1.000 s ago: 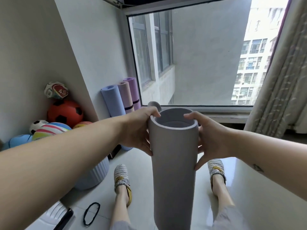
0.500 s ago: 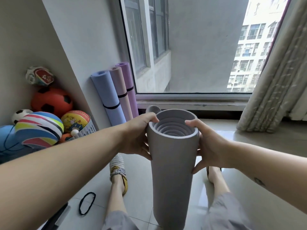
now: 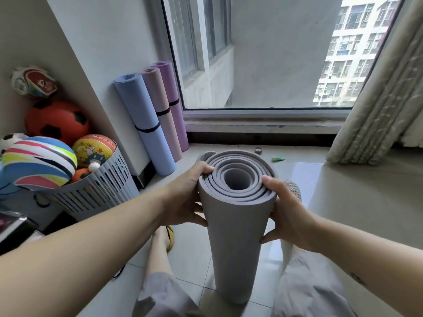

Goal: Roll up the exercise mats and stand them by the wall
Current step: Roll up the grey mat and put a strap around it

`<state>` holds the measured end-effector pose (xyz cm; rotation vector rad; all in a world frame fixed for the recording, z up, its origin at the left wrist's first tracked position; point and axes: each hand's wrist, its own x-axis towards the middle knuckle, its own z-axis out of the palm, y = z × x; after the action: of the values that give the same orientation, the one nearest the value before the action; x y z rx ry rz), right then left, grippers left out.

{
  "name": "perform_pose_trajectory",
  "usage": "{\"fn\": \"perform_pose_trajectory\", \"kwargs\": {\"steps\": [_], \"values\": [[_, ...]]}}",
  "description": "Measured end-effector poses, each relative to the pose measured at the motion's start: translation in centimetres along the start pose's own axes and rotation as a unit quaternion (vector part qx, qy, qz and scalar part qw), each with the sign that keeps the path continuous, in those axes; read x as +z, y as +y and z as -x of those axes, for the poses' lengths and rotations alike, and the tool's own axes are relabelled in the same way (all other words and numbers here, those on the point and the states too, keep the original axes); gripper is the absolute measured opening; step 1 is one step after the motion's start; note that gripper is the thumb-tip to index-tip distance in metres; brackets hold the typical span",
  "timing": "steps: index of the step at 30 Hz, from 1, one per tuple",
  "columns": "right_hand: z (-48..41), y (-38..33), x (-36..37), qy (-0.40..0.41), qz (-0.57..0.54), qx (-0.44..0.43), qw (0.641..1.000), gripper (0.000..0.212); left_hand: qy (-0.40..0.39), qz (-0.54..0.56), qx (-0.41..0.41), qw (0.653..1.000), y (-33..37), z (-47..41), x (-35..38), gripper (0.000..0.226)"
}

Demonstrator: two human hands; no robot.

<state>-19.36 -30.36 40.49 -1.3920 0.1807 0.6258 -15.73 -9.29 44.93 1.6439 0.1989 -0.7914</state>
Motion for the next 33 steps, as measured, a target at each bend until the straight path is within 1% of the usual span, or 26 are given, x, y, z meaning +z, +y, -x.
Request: {"fn": "perform_pose_trajectory", "kwargs": {"steps": [2, 3, 5, 6, 8, 9, 11, 12, 13, 15, 17, 23, 28, 33], "values": [[0.4, 0.0, 0.1, 0.002, 0.015, 0.001, 1.000, 0.100, -0.002, 0.000, 0.008, 1.000, -0.2, 0.1, 0.2, 0.046], [0.6, -0.5, 0.0, -0.002, 0.030, 0.007, 1.000, 0.095, 0.000, -0.002, 0.012, 1.000, -0.3, 0.2, 0.3, 0.047], [1.3, -2.1, 0.1, -0.013, 0.078, 0.017, 0.997, 0.073, 0.004, -0.004, 0.012, 1.000, -0.7, 0.7, 0.5, 0.048], [1.6, -3.0, 0.0, -0.018, 0.105, 0.015, 0.994, 0.067, 0.002, -0.007, 0.014, 1.000, -1.0, 1.0, 0.6, 0.048], [1.8, -4.7, 0.0, -0.023, 0.150, 0.010, 0.988, 0.061, 0.000, -0.009, 0.023, 1.000, -1.4, 1.3, 0.8, 0.049], [1.9, -5.3, 0.2, -0.022, 0.169, 0.011, 0.985, 0.054, 0.000, -0.009, 0.027, 1.000, -1.6, 1.4, 0.8, 0.049], [2.0, -5.5, 0.9, -0.019, 0.191, 0.019, 0.981, 0.030, -0.001, -0.008, 0.026, 1.000, -1.9, 1.7, 0.5, 0.053], [2.1, -5.3, 1.2, -0.022, 0.195, 0.023, 0.980, 0.021, -0.006, -0.002, 0.024, 1.000, -2.2, 1.8, 0.2, 0.057], [2.1, -5.1, 1.4, -0.026, 0.195, 0.023, 0.980, 0.016, -0.013, 0.007, 0.021, 1.000, -2.4, 1.8, -0.1, 0.063], [2.2, -4.7, 1.6, -0.032, 0.192, 0.015, 0.981, 0.014, -0.029, 0.021, 0.013, 0.999, -2.6, 1.8, -0.6, 0.077], [2.5, -4.5, 1.6, -0.027, 0.189, 0.005, 0.982, 0.015, -0.040, 0.015, 0.007, 0.999, -2.5, 1.4, -0.8, 0.085], [3.8, -4.0, 1.3, -0.032, 0.185, -0.010, 0.982, 0.019, -0.083, -0.018, -0.014, 0.996, -1.6, 0.2, -0.8, 0.088], [3.8, -4.1, 1.8, -0.030, 0.193, -0.010, 0.981, 0.018, -0.158, -0.037, -0.024, 0.987, -1.3, -0.2, -1.6, 0.097], [4.6, -3.5, 1.7, -0.039, 0.208, -0.009, 0.977, 0.021, -0.250, -0.111, -0.026, 0.961, -1.0, -0.2, -2.5, 0.116]]}}
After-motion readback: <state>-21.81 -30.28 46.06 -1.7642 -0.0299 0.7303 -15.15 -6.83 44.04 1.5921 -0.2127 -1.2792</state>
